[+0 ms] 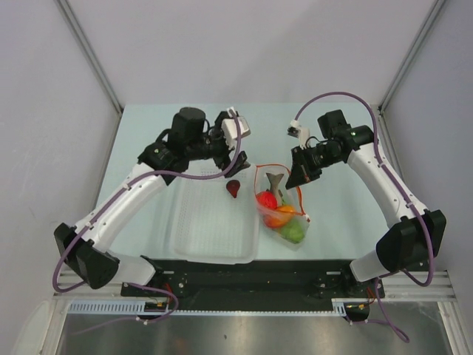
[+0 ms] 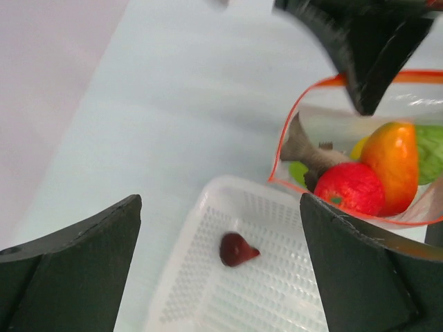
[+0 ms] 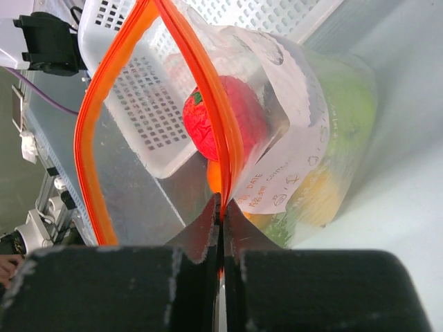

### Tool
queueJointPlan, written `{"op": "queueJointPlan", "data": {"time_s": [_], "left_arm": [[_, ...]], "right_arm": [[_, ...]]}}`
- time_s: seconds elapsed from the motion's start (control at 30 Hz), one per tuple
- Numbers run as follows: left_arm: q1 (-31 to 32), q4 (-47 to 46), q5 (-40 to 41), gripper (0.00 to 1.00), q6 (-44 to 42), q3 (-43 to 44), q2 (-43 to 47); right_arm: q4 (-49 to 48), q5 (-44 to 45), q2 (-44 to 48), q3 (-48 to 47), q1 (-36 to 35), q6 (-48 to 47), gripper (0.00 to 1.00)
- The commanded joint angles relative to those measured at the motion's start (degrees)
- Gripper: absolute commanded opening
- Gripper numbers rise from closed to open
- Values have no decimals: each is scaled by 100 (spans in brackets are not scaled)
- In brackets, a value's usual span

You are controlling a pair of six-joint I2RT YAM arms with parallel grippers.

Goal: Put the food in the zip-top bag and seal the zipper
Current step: Pick up the fake fruit from the bin.

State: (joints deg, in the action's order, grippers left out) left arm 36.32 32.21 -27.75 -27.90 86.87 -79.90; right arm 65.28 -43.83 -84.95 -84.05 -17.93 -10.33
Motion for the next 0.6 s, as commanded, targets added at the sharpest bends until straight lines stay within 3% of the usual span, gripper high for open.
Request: {"op": "queueJointPlan", "data": {"time_s": [0.0,0.17,0.33,0.57], "left_arm": [[-37,-1381,911,100,1734,-1355,334],[-37,-2288,1911,97,2964,-2525,327],[-80,-1921,3476,87,3932,-2255,-516],[-142,-2113,3425,84,4494,-2245,-1291]], "right_arm": [[-147,59,180,-76,27,13,0],[-147,59,233,-24,106,22,0],[-147,68,259,3,132,31,0],[-147,86,259,55,176,22,0]]}}
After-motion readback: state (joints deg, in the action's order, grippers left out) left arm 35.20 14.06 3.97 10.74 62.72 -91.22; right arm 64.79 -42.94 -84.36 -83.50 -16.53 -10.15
